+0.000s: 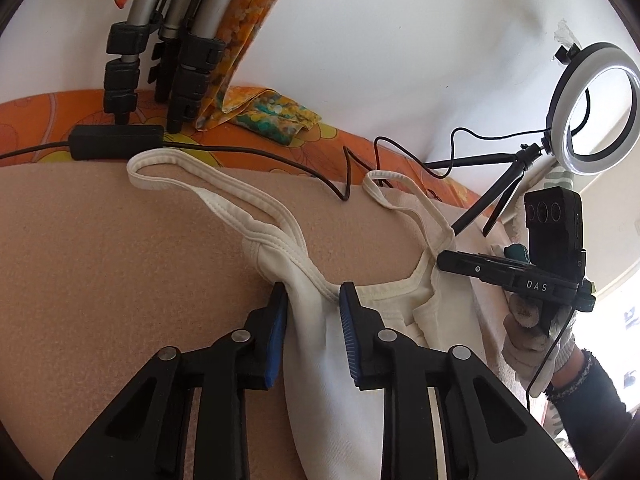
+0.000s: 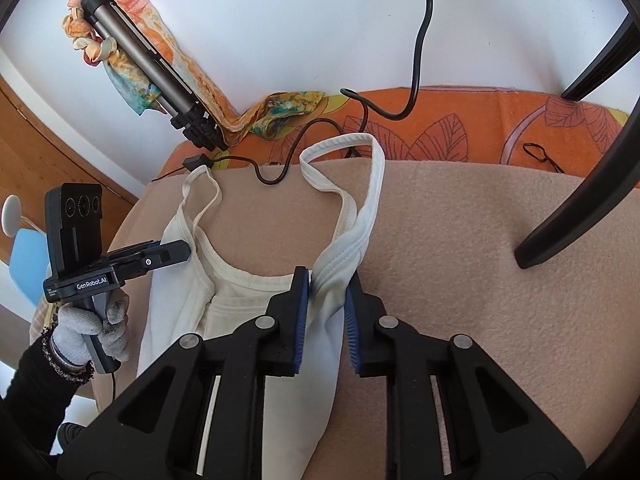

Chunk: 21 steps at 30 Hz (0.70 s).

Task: Fold small clothes
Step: 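Move both tools to the shoulder straps and close them on the strap ends, then fold the straps over onto the folded hem with both tools, then open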

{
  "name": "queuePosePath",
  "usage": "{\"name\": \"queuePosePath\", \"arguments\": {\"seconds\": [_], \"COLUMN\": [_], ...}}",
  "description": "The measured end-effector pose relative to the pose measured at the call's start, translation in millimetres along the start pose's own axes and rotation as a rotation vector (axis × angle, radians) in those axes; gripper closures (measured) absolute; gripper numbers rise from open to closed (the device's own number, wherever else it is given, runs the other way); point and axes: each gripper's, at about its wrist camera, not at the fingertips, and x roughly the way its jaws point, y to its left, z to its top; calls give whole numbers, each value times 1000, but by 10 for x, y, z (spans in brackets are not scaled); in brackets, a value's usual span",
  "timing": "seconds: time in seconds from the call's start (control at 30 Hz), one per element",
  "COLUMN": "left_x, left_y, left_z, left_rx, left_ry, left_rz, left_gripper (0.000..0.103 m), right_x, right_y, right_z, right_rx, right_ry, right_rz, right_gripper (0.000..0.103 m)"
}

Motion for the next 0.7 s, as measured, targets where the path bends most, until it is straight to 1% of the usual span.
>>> {"name": "queuePosePath", "arguments": {"seconds": [0.03,0.07,0.1,0.17,0.33,0.37,0.5,0.7], "left_x": [-5,-9,-24,-68,-198,-224,-367,-591], "left_y": [8,18,28,15,-88,-114,-212,-423], "left_z": [1,3,2,0,-2,-4,-13,-113], "left_rx": [-1,-6,-13,-14,19,28,40,68], "left_ry": [-5,-14,-23,-46,-74,-79,-96,-122], "left_rz": [2,1,-12,-17,-41,-36,-56,-80], "left_gripper": [96,96,98,99,100,100,100,100], "right_x": [-1,-11,-12,-51,-190,-219,-400,-683], "right_y": [15,30,48,68,152,181,284,507], "right_z": [4,10,25,41,65,69,53,-30], "right_rx": [-5,-8,-8,-6,-12,-15,-25,-45], "right_ry": [-1,-4,-8,-15,-47,-53,-80,-112], "right_rz": [3,4,4,8,20,22,35,51], "right_gripper": [92,93,94,95,96,97,97,98]}}
